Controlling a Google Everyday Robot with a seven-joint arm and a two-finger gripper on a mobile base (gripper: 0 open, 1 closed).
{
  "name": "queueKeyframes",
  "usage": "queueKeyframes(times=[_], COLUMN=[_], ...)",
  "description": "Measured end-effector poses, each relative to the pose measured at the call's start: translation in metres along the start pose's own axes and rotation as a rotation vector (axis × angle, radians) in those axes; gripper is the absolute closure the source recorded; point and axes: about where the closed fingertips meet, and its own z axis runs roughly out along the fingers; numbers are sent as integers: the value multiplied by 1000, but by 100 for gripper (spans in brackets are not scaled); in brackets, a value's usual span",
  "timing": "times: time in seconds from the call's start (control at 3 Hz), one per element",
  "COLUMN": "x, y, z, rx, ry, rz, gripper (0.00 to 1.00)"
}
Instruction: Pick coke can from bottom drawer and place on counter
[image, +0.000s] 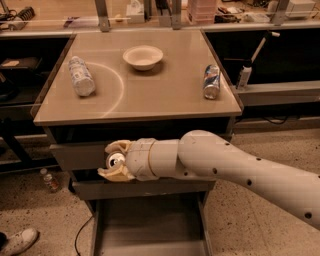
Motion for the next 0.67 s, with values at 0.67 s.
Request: queueKeyframes(times=[0.67], x=[-78], y=[-36], z=[-60], rx=[124], ry=[23], rz=[-143], gripper=[100])
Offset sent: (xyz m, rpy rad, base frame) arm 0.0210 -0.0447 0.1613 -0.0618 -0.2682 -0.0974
